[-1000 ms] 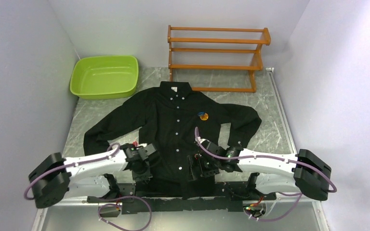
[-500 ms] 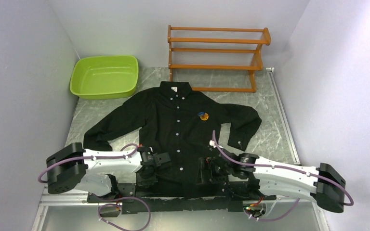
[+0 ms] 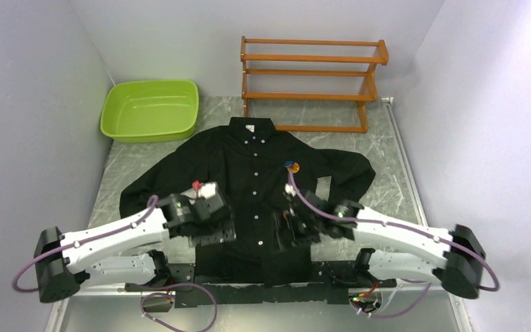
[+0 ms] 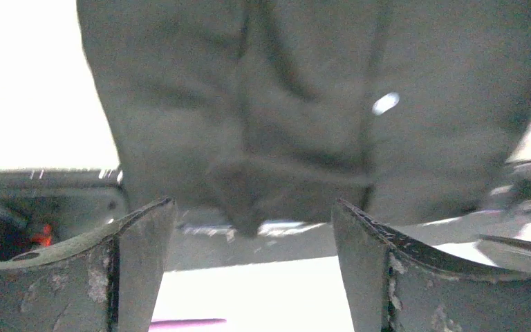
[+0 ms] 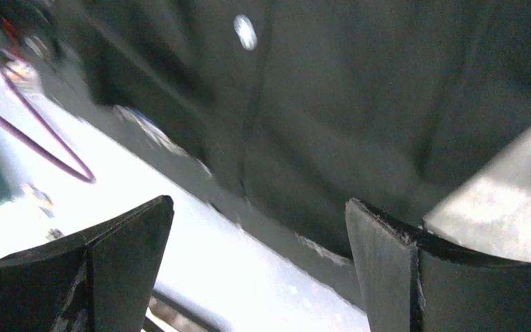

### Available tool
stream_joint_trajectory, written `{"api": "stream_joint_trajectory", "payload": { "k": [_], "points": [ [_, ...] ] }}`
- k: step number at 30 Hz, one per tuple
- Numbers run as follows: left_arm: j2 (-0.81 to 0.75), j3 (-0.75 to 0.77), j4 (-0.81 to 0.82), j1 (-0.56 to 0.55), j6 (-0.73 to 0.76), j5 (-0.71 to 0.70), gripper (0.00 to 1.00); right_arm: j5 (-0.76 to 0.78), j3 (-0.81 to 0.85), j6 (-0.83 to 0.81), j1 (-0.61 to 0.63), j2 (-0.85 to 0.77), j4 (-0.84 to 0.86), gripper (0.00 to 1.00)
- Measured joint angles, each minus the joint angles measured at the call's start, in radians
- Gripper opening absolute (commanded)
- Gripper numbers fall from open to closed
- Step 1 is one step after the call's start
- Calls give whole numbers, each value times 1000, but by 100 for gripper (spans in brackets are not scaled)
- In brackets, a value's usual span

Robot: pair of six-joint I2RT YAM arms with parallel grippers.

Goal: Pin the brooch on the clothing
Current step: Flatten out the clothes at the center of the board.

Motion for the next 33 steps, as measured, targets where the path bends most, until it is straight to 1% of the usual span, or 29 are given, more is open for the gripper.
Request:
{"api": "stream_joint_trajectory", "payload": {
  "k": [1,3,5,8,10,13,15,19,20,22,26,28,30,31,33],
  "points": [
    [-13,32,24,56,51,3,88,-19,71,-44,-43,89,35,100],
    [-16,87,77,181,152,14,88,-51,151,-105,-135,183,106,100],
    [15,140,122,307,263,41,89,-96,195,-159,-243,224,164,100],
    [121,222,196,469,418,109,89,-148,261,-241,-464,265,230,100],
    [203,257,252,568,499,159,89,-173,287,-272,-590,294,271,100],
    [310,272,338,723,594,239,89,-201,290,-288,-780,350,344,99],
    [367,270,381,837,629,290,89,-208,266,-282,-909,386,392,99],
    [401,220,467,1062,652,371,90,-190,159,-248,-1125,417,460,98],
    [398,200,485,1125,652,380,90,-180,135,-238,-1158,421,466,97],
    [394,166,510,1213,645,393,89,-162,103,-219,-1192,431,478,95],
    [389,78,557,1389,607,412,86,-127,81,-174,-1213,472,540,87],
    [394,31,578,1468,582,415,82,-116,75,-151,-1220,498,582,82],
    [410,-2,592,1525,555,407,76,-106,73,-133,-1232,525,615,77],
    [424,-13,600,1542,541,401,68,-100,73,-124,-1241,543,636,70],
    [449,-16,607,1565,507,410,56,-96,73,-103,-1263,575,678,52]
  ]
}}
